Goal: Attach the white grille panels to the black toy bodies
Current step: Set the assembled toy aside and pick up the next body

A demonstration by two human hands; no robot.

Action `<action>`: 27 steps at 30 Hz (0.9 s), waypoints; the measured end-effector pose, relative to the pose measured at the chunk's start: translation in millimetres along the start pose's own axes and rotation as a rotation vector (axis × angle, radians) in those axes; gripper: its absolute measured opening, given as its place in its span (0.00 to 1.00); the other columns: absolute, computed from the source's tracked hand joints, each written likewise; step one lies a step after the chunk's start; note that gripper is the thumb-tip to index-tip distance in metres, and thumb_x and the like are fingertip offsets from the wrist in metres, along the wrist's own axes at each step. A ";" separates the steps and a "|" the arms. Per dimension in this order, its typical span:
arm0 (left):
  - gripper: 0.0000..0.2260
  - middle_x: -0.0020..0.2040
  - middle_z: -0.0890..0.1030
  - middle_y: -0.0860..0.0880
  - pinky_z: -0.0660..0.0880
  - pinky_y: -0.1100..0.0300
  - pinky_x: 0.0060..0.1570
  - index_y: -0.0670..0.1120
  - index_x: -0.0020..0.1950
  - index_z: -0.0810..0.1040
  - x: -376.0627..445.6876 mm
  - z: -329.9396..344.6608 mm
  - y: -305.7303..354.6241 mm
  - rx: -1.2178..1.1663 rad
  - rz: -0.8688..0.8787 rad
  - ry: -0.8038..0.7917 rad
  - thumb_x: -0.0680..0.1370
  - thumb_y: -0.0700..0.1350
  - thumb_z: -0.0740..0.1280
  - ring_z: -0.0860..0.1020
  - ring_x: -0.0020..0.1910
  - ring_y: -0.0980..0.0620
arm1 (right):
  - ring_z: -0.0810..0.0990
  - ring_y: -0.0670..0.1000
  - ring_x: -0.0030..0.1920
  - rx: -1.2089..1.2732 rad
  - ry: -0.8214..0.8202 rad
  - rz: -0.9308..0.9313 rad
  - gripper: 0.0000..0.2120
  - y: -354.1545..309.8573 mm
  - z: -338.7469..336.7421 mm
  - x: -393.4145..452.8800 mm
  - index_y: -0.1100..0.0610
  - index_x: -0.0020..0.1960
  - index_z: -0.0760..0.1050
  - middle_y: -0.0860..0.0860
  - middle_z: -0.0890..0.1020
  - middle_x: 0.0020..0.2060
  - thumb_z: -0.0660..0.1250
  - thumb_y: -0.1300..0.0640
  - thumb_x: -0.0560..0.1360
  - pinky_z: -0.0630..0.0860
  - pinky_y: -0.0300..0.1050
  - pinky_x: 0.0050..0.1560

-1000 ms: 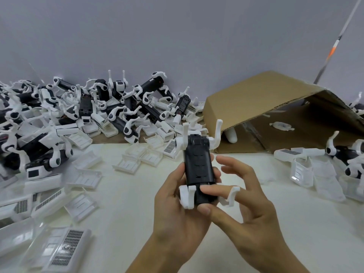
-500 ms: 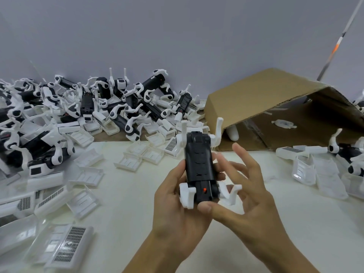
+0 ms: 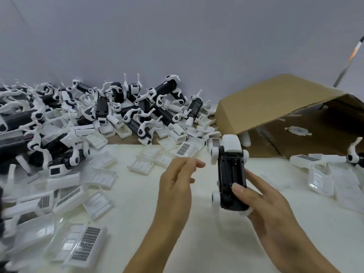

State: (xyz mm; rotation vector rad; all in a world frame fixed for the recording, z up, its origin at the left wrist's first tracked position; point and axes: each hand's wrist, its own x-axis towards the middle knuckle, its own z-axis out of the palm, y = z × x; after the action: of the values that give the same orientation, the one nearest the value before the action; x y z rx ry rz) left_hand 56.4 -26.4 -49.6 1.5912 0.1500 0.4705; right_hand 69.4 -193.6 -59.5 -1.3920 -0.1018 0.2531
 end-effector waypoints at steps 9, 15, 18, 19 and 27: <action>0.24 0.71 0.74 0.41 0.62 0.55 0.68 0.40 0.74 0.72 44.7 -63.9 -66.3 0.931 -0.005 0.175 0.77 0.30 0.59 0.64 0.73 0.41 | 0.87 0.52 0.51 0.000 -0.007 -0.035 0.36 -0.1 0.7 0.4 0.39 0.66 0.71 0.53 0.88 0.50 0.77 0.48 0.59 0.71 0.56 0.66; 0.09 0.38 0.83 0.51 0.76 0.60 0.47 0.51 0.51 0.84 33.0 -44.8 -32.1 0.417 0.245 0.272 0.78 0.37 0.71 0.80 0.40 0.54 | 0.87 0.51 0.52 -0.006 -0.007 -0.088 0.43 1.3 -1.3 0.6 0.28 0.68 0.68 0.51 0.88 0.51 0.84 0.48 0.60 0.72 0.49 0.57; 0.07 0.35 0.83 0.48 0.76 0.64 0.41 0.51 0.46 0.85 20.2 -23.7 -9.9 -0.231 0.159 0.057 0.75 0.39 0.71 0.80 0.36 0.53 | 0.87 0.47 0.48 -0.081 0.038 -0.145 0.45 5.3 -2.6 4.5 0.31 0.71 0.68 0.46 0.88 0.48 0.84 0.50 0.60 0.74 0.45 0.52; 0.08 0.36 0.84 0.47 0.76 0.64 0.40 0.50 0.45 0.85 16.4 -17.4 -8.6 -0.265 0.105 0.001 0.75 0.38 0.71 0.80 0.36 0.53 | 0.86 0.48 0.47 -0.108 0.050 -0.173 0.46 6.3 -2.2 5.4 0.35 0.72 0.68 0.44 0.88 0.47 0.84 0.55 0.61 0.74 0.47 0.52; 0.14 0.54 0.82 0.56 0.70 0.75 0.48 0.50 0.57 0.81 -4.9 11.0 -23.9 0.377 0.062 -0.295 0.78 0.41 0.59 0.77 0.53 0.65 | 0.87 0.44 0.46 -0.136 0.115 -0.180 0.36 15.5 0.3 4.7 0.21 0.63 0.63 0.44 0.88 0.45 0.76 0.46 0.66 0.73 0.42 0.47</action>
State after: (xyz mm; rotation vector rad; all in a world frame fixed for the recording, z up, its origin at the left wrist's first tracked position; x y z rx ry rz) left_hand 60.6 -36.3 -74.1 2.0201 -0.0386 0.2584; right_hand 72.1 -189.8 -75.1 -1.5187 -0.1508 0.0165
